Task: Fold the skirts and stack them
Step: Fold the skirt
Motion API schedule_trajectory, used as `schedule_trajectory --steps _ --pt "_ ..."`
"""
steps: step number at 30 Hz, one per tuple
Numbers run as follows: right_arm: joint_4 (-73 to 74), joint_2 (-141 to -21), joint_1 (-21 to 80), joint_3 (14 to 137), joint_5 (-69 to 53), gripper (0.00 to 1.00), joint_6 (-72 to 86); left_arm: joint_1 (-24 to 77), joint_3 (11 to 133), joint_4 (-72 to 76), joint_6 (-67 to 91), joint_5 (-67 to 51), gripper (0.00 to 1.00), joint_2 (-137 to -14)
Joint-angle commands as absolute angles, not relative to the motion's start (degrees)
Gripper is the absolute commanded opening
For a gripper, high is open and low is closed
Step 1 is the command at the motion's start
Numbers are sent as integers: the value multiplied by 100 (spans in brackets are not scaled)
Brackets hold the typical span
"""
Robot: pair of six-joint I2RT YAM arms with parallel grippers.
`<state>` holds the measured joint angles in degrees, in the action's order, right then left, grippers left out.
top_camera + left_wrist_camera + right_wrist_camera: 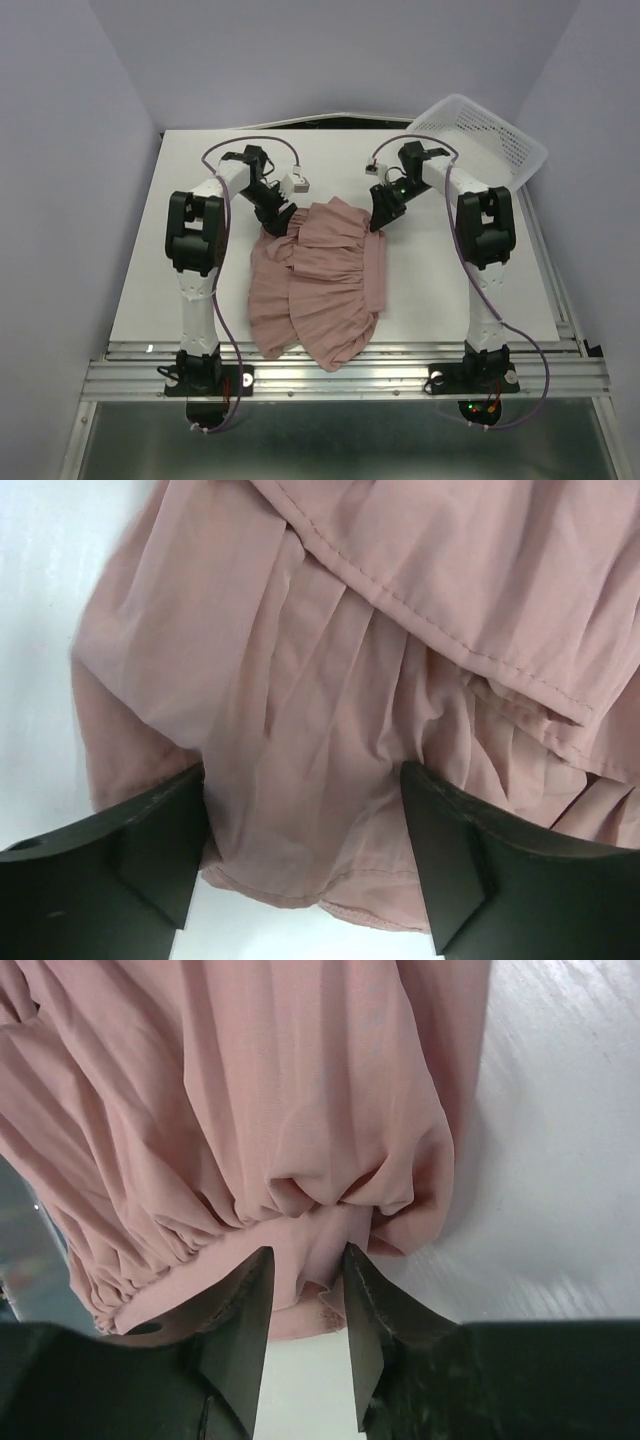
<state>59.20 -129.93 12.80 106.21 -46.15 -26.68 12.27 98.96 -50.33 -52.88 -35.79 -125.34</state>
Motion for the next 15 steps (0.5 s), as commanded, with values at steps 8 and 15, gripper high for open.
schedule_trajectory --steps 8,15 --pt "4792 -12464 1257 10187 -4808 1 -2391 1134 10440 -4703 -4756 -3674 0 -12638" --pt "3833 -11796 1257 10424 -4342 1 -2320 976 11821 -4579 -4509 -3463 0 -12517"
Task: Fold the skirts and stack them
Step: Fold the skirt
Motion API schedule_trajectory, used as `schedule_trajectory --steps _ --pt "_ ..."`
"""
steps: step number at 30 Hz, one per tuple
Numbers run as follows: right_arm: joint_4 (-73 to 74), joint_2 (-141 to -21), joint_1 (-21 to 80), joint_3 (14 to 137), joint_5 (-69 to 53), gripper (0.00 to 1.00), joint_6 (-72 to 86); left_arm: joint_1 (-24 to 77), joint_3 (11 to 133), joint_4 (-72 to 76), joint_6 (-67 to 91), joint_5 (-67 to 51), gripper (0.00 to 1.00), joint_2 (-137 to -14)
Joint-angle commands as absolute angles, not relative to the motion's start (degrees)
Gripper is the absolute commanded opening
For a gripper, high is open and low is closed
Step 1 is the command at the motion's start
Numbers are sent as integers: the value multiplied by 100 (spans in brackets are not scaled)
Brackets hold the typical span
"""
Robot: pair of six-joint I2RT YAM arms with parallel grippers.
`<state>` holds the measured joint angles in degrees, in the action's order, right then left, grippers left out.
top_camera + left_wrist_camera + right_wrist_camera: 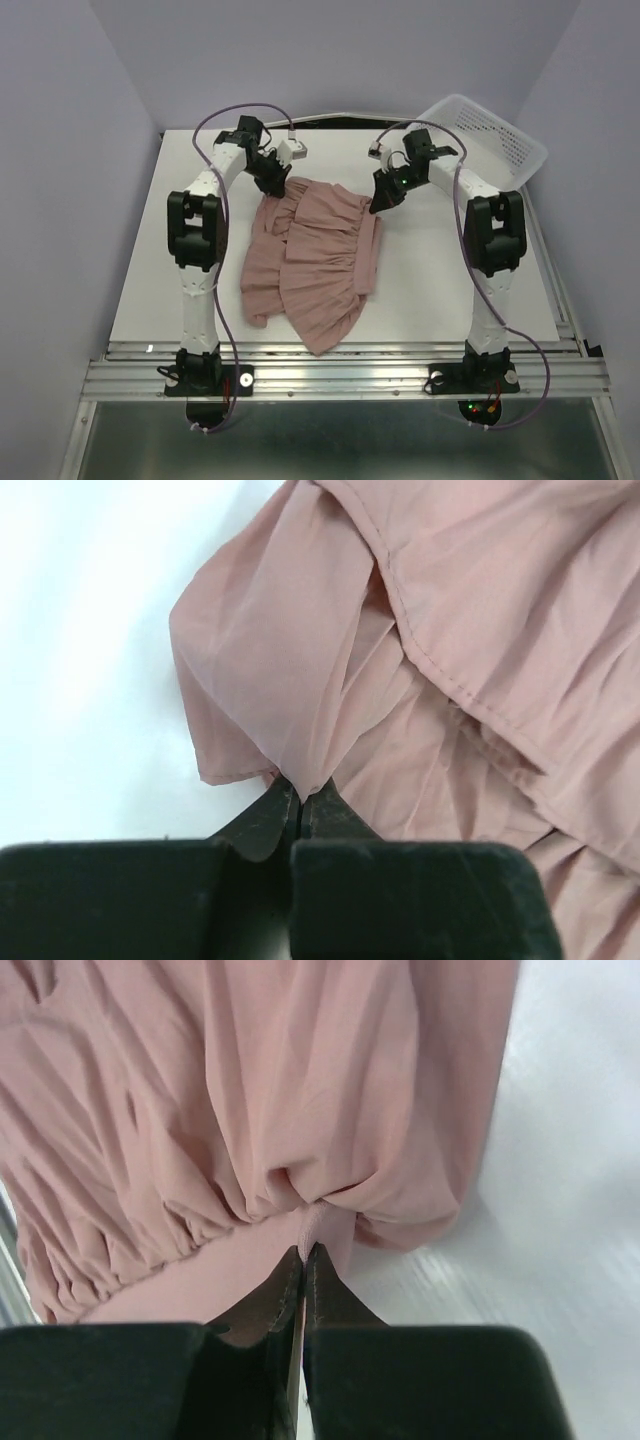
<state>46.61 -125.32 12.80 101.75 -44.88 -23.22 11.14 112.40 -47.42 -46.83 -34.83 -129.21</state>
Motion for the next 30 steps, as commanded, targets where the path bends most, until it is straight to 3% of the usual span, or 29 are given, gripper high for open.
schedule_trajectory --steps 1,8,19,23,25,26,27,29,30 --pt "3702 -11577 1257 10398 -4307 1 -2442 976 11813 -4579 -4613 -3411 0 -12420" --pt "3173 -10496 1257 9108 -4403 1 -3496 976 9917 -3990 -5281 -3428 0 -10857" --pt "935 -8264 2337 4865 -3226 1 -5298 1142 4103 -637 -6195 -2682 0 -6718" --pt "309 -7919 2461 4011 -2936 1 -5738 1370 2543 303 -6880 -2128 1 -5418" --pt "141 -7840 2522 3815 -2874 1 -5836 1555 1786 649 -7153 -1697 34 -5187" --pt "97 -7840 2522 3788 -2813 6 -5810 1599 1662 650 -7433 -1627 55 -5116" --pt "114 -7857 2522 3788 -2804 20 -5810 1634 1574 642 -7462 -1582 76 -5002" --pt "333 -7893 2522 3946 -2821 35 -5766 1661 1599 423 -7313 -1573 80 -4922" --pt "421 -7875 2522 4077 -2830 36 -5844 1661 1791 222 -7304 -1678 81 -4852"
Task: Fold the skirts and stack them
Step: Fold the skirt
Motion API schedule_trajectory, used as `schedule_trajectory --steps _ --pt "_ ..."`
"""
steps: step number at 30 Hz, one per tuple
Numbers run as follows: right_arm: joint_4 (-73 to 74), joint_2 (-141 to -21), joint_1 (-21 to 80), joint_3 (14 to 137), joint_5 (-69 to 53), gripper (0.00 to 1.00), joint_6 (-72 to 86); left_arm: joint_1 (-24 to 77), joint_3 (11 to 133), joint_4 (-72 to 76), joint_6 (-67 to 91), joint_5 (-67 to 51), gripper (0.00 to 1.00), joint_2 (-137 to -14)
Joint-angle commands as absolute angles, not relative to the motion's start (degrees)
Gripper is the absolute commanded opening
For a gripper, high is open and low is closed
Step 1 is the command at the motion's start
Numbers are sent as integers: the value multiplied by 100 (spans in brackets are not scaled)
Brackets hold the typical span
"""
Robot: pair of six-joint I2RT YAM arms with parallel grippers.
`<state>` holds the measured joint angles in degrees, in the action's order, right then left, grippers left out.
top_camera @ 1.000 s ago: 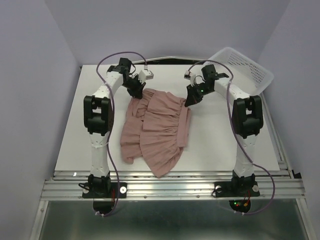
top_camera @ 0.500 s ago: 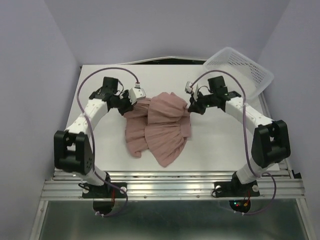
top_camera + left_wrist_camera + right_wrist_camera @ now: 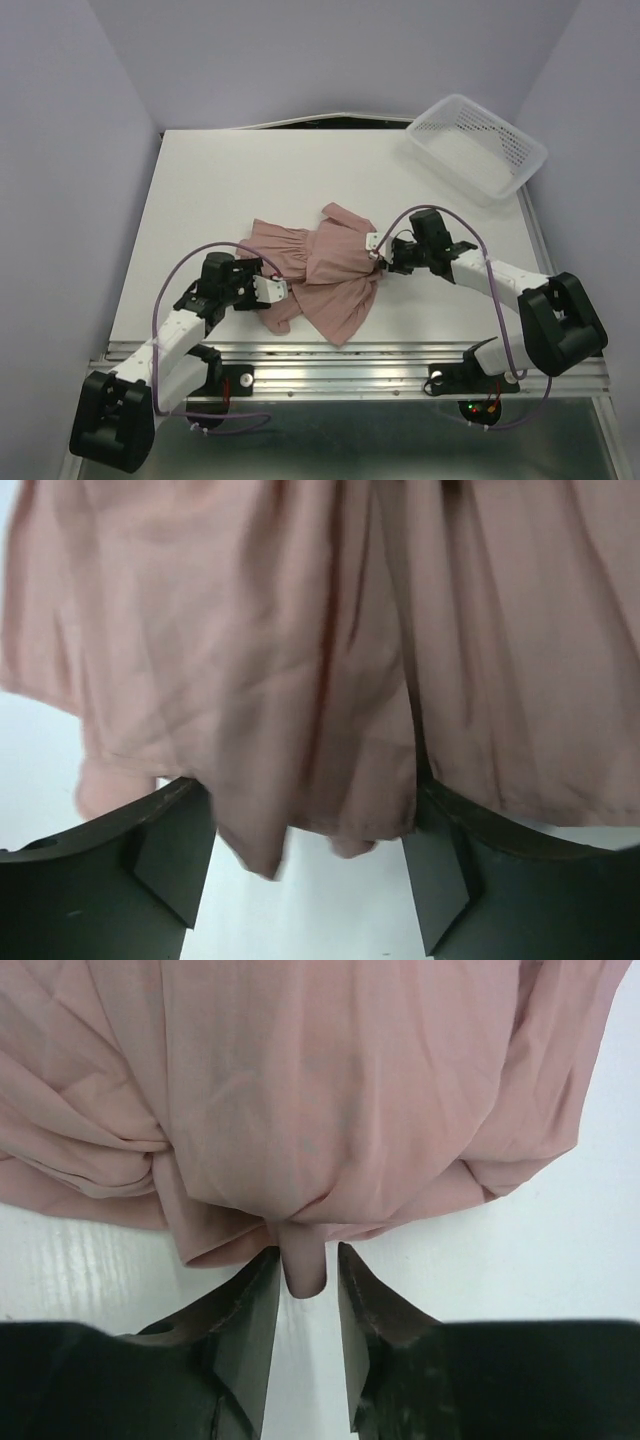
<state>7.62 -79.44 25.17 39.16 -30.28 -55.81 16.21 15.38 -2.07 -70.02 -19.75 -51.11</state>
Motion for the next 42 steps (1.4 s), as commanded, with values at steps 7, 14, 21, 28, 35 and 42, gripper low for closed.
schedule_trajectory --steps 7,14,21,28,35,42 --pt "1291 -7155 2522 4402 -2717 58 -5514 1652 2617 -1264 -7067 -2065 81 -4027" --pt "1995 -7284 2452 5491 -2557 70 -4379 1652 3646 -2363 -6364 -2259 82 -3919" --pt "2416 -8960 2399 7387 -3461 61 -2771 1652 4411 -1899 -5258 -2390 77 -5023" --pt "2970 -10202 2452 7875 -3894 53 -3040 1898 4528 -2233 -5317 -2383 63 -6616" --pt "3243 -10529 2575 7085 -3946 46 -3050 2259 4368 -2197 -4984 -2110 44 -7724" --pt "2866 -10021 2698 5960 -4324 43 -2330 2162 5122 -1566 -4326 -1872 20 -9567"
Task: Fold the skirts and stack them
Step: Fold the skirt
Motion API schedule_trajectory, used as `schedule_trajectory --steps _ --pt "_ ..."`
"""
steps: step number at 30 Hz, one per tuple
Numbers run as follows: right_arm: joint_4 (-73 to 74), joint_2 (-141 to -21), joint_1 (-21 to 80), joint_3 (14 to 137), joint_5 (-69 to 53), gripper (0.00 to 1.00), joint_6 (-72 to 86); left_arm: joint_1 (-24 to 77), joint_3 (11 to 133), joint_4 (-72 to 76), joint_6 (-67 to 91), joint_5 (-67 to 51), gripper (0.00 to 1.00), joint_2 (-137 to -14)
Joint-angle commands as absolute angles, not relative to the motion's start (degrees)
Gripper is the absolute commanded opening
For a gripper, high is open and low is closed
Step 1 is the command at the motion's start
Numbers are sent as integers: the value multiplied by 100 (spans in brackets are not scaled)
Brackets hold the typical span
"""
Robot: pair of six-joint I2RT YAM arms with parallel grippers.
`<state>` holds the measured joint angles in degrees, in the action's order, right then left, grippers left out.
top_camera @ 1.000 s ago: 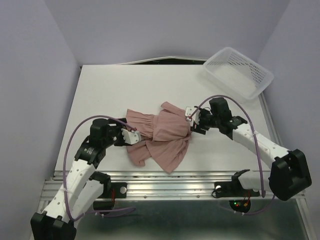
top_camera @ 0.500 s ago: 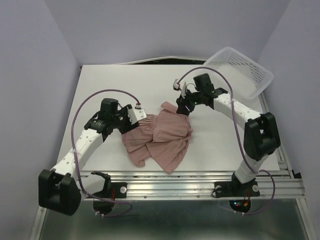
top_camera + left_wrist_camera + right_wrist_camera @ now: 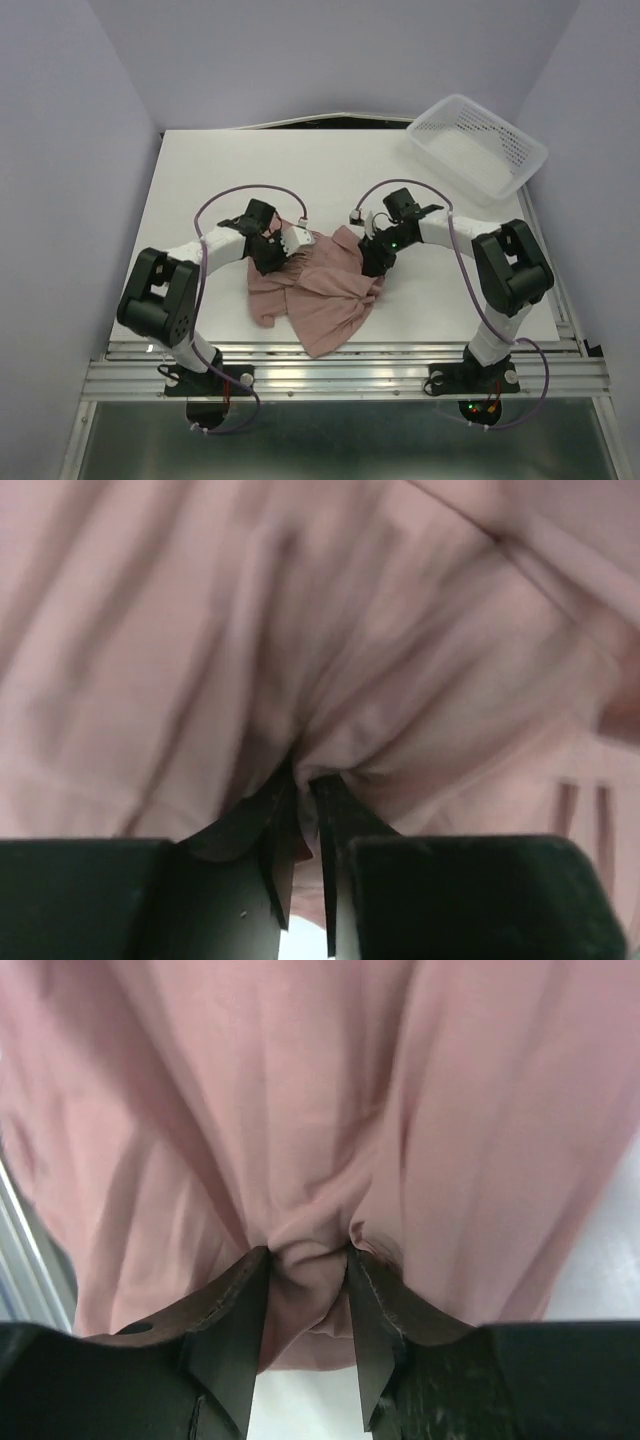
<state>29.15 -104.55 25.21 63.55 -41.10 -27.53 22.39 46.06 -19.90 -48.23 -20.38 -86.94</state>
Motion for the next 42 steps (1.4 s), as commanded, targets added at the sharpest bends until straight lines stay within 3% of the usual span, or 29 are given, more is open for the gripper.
schedule_trajectory --steps 1,6,11,18,26,32,34,35,40,41,42 --pt "2752 -9959 2750 5794 -4350 42 -2190 2145 5516 -1512 -4289 -1881 20 -9745" --pt "2487 -9598 2927 5896 -4606 48 -1372 2136 6827 -1432 -4096 -1758 20 -10590" --pt "2286 -9168 2173 6354 -4649 62 -319 2101 7329 -1467 -4420 -1582 33 -10495" --pt "2074 -9210 1336 6566 -3499 63 501 1925 7243 -1398 -4201 -1749 62 -9328" --pt "1829 -9738 1336 6574 -4069 63 896 1995 6760 -1977 -4016 -2214 65 -8211" --pt "1345 -9773 1599 6574 -4605 61 748 3460 5470 -2031 -4499 -1909 71 -6813" --pt "1388 -9870 1784 6828 -4614 61 564 4418 5021 -1943 -4675 -1364 76 -6461" --pt "1380 -9975 1836 6925 -4640 61 519 4717 4897 -1812 -4711 -1197 84 -6382" --pt "1494 -10449 2258 7811 -4728 61 141 6272 4947 -1767 -4694 -528 87 -6791" --pt "1503 -10555 2259 7944 -4755 61 132 6275 5009 -1767 -4685 -475 97 -6924" --pt "1486 -10651 2372 8050 -4755 61 132 6554 5088 -1723 -4667 -396 98 -7048"
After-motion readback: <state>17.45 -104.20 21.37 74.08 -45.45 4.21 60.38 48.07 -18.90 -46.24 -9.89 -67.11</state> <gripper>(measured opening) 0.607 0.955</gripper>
